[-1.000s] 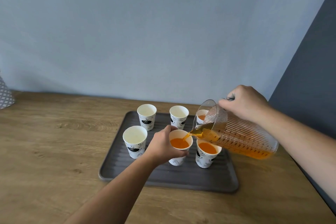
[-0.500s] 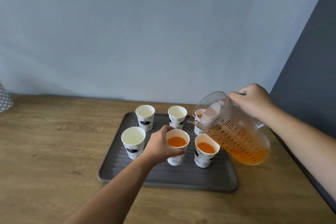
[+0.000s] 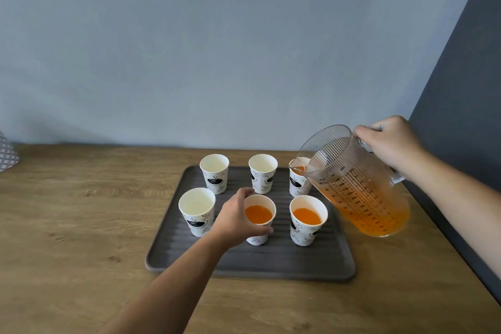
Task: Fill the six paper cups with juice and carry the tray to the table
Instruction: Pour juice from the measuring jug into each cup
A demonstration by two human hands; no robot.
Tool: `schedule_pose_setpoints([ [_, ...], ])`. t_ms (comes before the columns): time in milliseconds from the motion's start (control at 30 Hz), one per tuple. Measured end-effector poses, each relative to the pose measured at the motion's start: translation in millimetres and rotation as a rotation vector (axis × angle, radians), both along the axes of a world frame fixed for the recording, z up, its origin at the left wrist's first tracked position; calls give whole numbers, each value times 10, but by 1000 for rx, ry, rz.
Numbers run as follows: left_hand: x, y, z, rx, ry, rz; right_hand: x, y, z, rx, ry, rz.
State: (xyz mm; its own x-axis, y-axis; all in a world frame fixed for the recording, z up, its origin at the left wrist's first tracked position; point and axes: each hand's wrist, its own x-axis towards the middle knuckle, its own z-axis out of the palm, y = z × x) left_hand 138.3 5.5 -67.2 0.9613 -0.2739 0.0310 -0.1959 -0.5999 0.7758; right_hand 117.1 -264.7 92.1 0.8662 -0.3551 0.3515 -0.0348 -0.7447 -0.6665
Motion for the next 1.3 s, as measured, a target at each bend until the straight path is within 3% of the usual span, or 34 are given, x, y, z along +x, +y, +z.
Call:
schedule_pose_setpoints([
  [200,232,-34,229,-34,-41,-14,8,23,63,-13,-4,4],
  [367,618,-177,331,84,-144,47,56,-26,95,0,3,1],
  [633,1146,-390,245,230,-11,44,287,-133,17,-8,33,-3],
  [1300,1207,-435,268,-6,-49,79,836,122,148,-279,133,23],
])
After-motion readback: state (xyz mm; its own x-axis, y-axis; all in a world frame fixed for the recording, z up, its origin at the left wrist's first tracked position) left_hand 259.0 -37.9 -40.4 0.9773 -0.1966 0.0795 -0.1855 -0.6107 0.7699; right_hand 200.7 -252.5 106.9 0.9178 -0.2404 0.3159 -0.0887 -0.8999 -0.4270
